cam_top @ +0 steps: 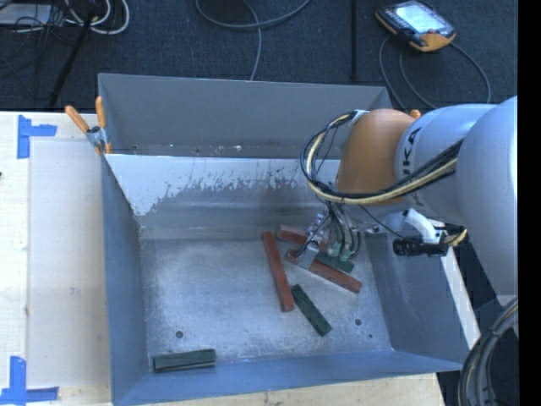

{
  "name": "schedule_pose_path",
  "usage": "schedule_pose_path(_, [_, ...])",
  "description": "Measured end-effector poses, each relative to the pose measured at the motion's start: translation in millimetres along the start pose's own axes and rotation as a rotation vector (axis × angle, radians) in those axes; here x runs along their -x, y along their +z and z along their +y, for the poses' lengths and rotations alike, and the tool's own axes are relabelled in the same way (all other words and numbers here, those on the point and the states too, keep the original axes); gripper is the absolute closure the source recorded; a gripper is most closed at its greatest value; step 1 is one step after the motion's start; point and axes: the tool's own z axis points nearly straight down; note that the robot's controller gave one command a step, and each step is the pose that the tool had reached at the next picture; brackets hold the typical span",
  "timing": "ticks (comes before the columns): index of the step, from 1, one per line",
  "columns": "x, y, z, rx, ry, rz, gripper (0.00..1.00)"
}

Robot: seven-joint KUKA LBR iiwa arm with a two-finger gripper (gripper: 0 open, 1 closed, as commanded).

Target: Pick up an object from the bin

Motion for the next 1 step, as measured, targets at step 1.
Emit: schedule_pose_path(1, [-1.7,-20.9,-0.9,-0.002,0.004,0.006,1.0])
